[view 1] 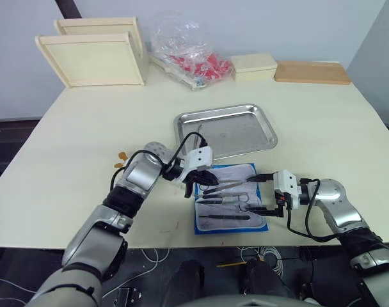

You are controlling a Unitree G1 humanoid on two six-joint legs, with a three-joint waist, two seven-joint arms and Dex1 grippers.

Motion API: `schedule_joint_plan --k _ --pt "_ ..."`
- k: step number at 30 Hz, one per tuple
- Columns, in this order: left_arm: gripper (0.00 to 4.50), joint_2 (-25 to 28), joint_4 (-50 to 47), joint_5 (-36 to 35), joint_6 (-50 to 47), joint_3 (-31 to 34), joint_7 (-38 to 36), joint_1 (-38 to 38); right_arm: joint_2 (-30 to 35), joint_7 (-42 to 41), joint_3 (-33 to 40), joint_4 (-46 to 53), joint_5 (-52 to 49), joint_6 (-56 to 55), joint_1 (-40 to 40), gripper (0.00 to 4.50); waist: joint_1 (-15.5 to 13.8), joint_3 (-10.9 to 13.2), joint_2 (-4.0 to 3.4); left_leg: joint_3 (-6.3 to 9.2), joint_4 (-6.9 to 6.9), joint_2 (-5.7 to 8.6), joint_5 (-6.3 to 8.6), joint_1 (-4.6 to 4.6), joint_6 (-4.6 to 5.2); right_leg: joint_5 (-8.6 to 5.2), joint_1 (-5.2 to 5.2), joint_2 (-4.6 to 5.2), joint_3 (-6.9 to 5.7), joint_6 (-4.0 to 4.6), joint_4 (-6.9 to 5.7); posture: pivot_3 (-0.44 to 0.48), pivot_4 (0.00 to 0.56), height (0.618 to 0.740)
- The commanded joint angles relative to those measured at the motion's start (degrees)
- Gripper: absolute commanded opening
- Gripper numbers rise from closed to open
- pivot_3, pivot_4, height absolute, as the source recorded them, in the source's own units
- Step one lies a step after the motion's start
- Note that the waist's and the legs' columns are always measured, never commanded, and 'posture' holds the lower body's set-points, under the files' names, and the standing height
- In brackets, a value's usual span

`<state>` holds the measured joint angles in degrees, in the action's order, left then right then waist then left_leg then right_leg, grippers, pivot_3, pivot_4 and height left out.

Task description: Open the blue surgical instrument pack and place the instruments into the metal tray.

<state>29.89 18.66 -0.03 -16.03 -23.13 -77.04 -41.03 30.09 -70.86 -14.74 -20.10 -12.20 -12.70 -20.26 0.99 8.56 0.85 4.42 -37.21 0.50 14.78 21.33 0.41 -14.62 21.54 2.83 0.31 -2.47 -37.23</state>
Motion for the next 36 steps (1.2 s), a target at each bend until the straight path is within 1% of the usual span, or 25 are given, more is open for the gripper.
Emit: schedule_joint_plan --k 1,6,9,12,16,20,22,26,32,36 --pt "0.07 0.7 -1.6 0.8 -1.6 -1.1 -1.3 -1.0 0.4 0.2 -2.6 -2.6 4.4 1.6 2.2 4.50 0.0 0.0 0.01 -0.01 0.00 -0.01 0.00 0.00 0.00 0.00 0.01 -0.01 0.01 0.00 0.00 0.000 0.150 0.740" --pt "0.07 1.6 -4.0 2.7 -4.0 -1.7 -0.4 -2.0 0.4 0.5 -2.6 -2.5 4.5 1.9 2.3 4.50 0.0 0.0 0.02 -0.05 0.01 -0.03 0.00 0.00 0.00 0.00 0.02 -0.03 0.06 0.00 0.00 0.000 0.150 0.740" --pt "0.07 1.4 -5.7 4.9 -4.6 -1.7 3.0 -2.4 0.3 0.6 -2.7 -2.6 4.6 1.8 2.4 4.50 0.0 0.0 0.02 -0.05 0.01 -0.03 0.00 -0.01 0.00 0.00 0.02 -0.03 0.07 0.00 0.00 0.000 0.150 0.740" --pt "0.07 1.9 -7.5 6.2 -6.1 -2.4 3.7 -2.1 0.1 0.7 -2.8 -2.6 4.7 1.9 2.3 4.50 0.0 0.0 0.03 -0.07 0.01 -0.04 0.00 -0.02 0.00 0.00 0.02 -0.03 0.09 -0.01 -0.02 0.000 0.150 0.740" --pt "0.07 2.8 -10.5 5.9 -8.0 -2.3 3.2 -1.6 0.1 0.8 -2.9 -2.7 4.7 1.8 2.2 4.50 0.1 0.1 0.04 -0.13 0.01 -0.04 0.00 -0.10 0.00 -0.01 0.02 -0.04 0.18 -0.01 -0.13 0.000 0.150 0.740" --pt "0.07 3.5 -12.3 7.4 -13.6 -2.9 4.2 -2.5 0.0 0.9 -2.9 -2.7 4.8 1.7 2.2 4.50 0.2 0.1 0.06 -0.18 0.01 -0.06 0.00 -0.16 0.00 -0.04 0.02 -0.07 0.24 -0.07 -0.19 0.000 0.150 0.740" --pt "0.07 3.6 -13.4 7.4 -18.4 -3.4 4.0 -3.6 -0.1 1.0 -2.9 -2.8 4.8 1.7 2.2 4.50 0.2 0.1 0.08 -0.20 0.01 -0.07 0.00 -0.18 0.00 -0.11 0.02 -0.08 0.27 -0.17 -0.22 0.000 0.150 0.740" --pt "0.07 4.4 -16.5 4.5 -27.0 -4.3 0.3 -5.6 -0.2 1.2 -3.0 -2.8 4.9 1.6 2.3 4.50 0.4 0.2 0.17 -0.25 0.01 -0.08 0.00 -0.23 0.00 -0.14 0.03 -0.10 0.32 -0.21 -0.31 0.000 0.150 0.740" --pt "0.07 6.6 -16.6 4.9 -30.9 -6.7 -0.3 -8.4 -0.4 1.5 -2.9 -2.8 5.0 1.5 2.4 4.50 1.1 0.2 0.19 -0.33 0.01 -0.11 0.00 -0.28 0.00 -0.15 0.03 -0.12 0.43 -0.22 -0.34 0.000 0.150 0.740" --pt "0.07 6.8 -17.0 3.5 -33.8 -6.9 -0.6 -10.0 -0.4 1.8 -3.0 -2.6 4.9 1.6 2.6 4.50 1.2 0.2 0.23 -0.34 0.01 -0.11 0.00 -0.28 0.00 -0.15 0.04 -0.12 0.45 -0.22 -0.34 0.000 0.150 0.740"
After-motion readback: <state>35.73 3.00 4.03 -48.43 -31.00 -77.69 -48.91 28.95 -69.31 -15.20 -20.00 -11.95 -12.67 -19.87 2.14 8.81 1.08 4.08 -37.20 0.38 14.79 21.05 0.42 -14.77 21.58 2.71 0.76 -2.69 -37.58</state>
